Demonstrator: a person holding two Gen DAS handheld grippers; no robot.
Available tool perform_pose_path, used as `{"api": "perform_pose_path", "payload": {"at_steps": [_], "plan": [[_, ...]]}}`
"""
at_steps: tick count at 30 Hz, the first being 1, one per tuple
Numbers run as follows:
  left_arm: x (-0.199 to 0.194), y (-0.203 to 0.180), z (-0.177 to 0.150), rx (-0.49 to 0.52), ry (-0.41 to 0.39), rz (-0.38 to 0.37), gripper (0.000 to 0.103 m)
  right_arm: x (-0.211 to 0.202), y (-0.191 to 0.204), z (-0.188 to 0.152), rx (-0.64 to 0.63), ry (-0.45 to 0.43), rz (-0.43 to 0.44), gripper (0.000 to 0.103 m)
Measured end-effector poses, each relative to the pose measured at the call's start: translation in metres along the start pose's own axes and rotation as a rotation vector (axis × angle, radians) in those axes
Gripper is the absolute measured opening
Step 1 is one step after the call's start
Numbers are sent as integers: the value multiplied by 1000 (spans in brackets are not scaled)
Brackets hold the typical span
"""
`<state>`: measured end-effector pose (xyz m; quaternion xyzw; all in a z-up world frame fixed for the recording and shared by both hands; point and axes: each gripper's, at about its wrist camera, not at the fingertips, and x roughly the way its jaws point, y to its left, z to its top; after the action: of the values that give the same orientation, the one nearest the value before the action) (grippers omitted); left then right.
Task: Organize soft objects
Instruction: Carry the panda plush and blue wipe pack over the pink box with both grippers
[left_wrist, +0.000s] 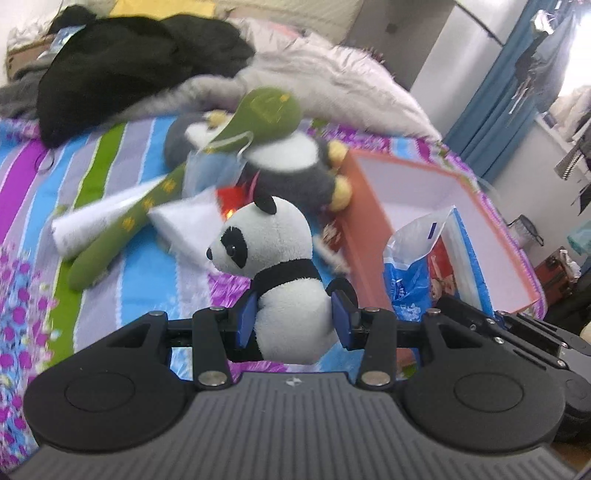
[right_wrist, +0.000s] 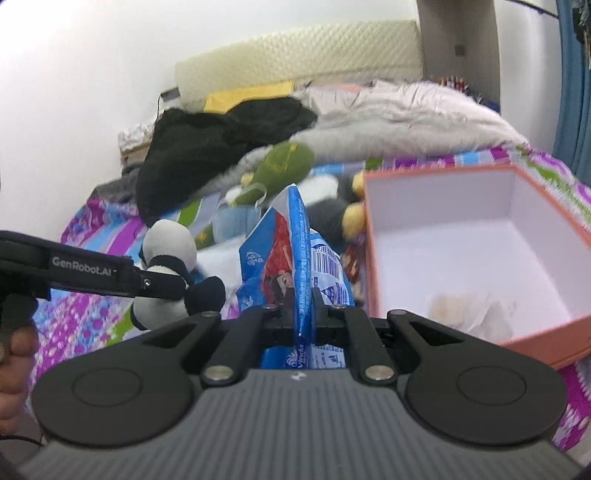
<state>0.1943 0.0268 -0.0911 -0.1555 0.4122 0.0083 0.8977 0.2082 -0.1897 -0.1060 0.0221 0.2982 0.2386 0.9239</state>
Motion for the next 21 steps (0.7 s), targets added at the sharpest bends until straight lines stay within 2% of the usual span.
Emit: {"api": "perform_pose_path", "payload": {"at_steps": [11,17,21], "plan": [[-9,-53,52,58,-84,-90,50,-27,-26,56,-22,-130,-47,9],[-2,-86,71,97,-95,-134,50,-39,-49,78,-19,-176,-93,9],[13,-109,80,129,-85,-161,50,-41,-68,86,-7,-172,-129,9]]}}
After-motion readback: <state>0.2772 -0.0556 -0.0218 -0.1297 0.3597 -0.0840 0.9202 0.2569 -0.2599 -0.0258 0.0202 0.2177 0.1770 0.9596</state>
